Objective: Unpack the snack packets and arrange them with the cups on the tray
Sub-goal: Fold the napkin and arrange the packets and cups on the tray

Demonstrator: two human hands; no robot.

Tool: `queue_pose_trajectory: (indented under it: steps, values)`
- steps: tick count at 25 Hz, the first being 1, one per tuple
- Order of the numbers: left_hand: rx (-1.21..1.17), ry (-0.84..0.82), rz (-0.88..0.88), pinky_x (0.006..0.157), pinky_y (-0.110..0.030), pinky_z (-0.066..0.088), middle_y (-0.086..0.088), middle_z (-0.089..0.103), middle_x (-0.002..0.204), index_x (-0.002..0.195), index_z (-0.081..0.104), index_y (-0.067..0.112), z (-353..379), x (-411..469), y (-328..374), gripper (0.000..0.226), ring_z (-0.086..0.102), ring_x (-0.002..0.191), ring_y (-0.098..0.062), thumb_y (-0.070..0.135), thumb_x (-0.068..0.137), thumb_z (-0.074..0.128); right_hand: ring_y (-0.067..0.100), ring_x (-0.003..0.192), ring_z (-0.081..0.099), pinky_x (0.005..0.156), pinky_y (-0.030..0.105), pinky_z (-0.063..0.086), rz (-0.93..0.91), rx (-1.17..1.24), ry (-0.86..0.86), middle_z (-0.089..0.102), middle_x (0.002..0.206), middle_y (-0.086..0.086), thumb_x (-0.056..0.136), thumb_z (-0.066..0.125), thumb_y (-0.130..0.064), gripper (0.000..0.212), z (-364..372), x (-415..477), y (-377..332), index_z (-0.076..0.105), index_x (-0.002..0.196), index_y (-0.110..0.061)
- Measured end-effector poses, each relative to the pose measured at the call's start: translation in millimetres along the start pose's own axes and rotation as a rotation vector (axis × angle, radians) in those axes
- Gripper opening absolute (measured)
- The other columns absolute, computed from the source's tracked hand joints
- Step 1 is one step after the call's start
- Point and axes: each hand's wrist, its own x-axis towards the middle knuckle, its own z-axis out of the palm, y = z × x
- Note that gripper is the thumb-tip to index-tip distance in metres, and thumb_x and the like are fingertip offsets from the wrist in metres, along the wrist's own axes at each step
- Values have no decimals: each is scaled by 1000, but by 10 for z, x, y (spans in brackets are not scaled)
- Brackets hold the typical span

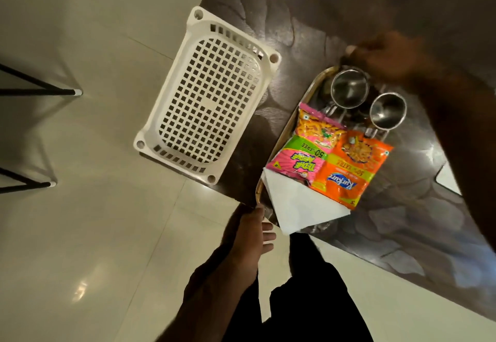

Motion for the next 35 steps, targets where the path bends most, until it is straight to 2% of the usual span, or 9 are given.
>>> queue_pose_trajectory:
  steps: [3, 6, 12, 17, 20, 24, 27, 30, 35]
  values:
    - [-125, -36, -64, 98, -44, 47, -14, 63, 133, 127, 55, 22, 185, 13, -56, 41, 63, 117, -33, 52, 105, 37, 20, 98, 61, 87, 27, 43, 53, 48, -18, 69, 113, 10, 107, 48, -49, 48, 110, 36, 221, 73, 124, -11]
    - [-233, -1, -32, 95, -47, 49, -14, 66, 129, 137, 54, 26, 316, 43, -159, 49, 65, 116, -34, 58, 102, 41, 26, 115, 67, 105, 40, 51, 40, 140, -41, 73, 122, 8, 104, 45, -60, 56, 141, 82, 358, 73, 126, -17]
    - [-317, 73, 91, 86, -43, 54, -7, 64, 135, 141, 49, 33, 415, 27, -231, 51, 67, 113, -33, 61, 98, 46, 15, 95, 67, 86, 29, 50, 5, 318, -38, 78, 113, 7, 99, 56, -58, 51, 208, 173, 560, 78, 112, -14]
    - [-260, 134, 240, 96, -51, 54, -3, 64, 131, 137, 49, 34, 341, -68, -126, 48, 66, 114, -38, 61, 97, 48, 18, 89, 63, 98, 48, 53, -12, 392, 39, 68, 94, 7, 99, 52, -56, 59, 115, 35, 847, 71, 102, -1]
    - [-155, 121, 351, 85, -46, 57, 4, 68, 127, 134, 53, 40, 349, -205, 30, 43, 69, 109, -33, 61, 97, 46, 18, 102, 68, 102, 43, 53, 67, 533, 94, 76, 111, 8, 100, 54, -57, 54, -11, -149, 1167, 74, 107, -8]
    - [-3, 126, 458, 80, -46, 61, -1, 71, 127, 135, 57, 35, 557, -344, 198, 50, 69, 113, -31, 63, 96, 46, 13, 110, 68, 97, 30, 50, 171, 663, 169, 74, 111, -7, 101, 55, -56, 36, -195, -449, 1684, 75, 104, -25]
    - [84, 129, 524, 89, -60, 58, -4, 73, 124, 134, 59, 36, 835, -430, 311, 50, 70, 108, -38, 66, 95, 46, 13, 96, 68, 80, 28, 51, 236, 745, 161, 70, 97, -13, 100, 50, -62, 38, -343, -674, 2140, 70, 102, -30]
    - [194, 139, 582, 76, -58, 62, 1, 77, 117, 128, 65, 38, 1253, -484, 391, 49, 76, 93, -34, 68, 93, 48, 15, 86, 64, 71, 31, 49, 328, 799, 165, 65, 93, -9, 99, 45, -67, 41, -513, -926, 2726, 66, 108, -34]
    - [360, 177, 630, 59, -47, 63, 6, 79, 100, 97, 76, 37, 2170, -446, 478, 37, 76, 85, -31, 65, 94, 51, 14, 87, 60, 96, 46, 53, 407, 863, 217, 64, 105, -1, 104, 40, -59, 45, -788, -1228, 3636, 64, 116, -22]
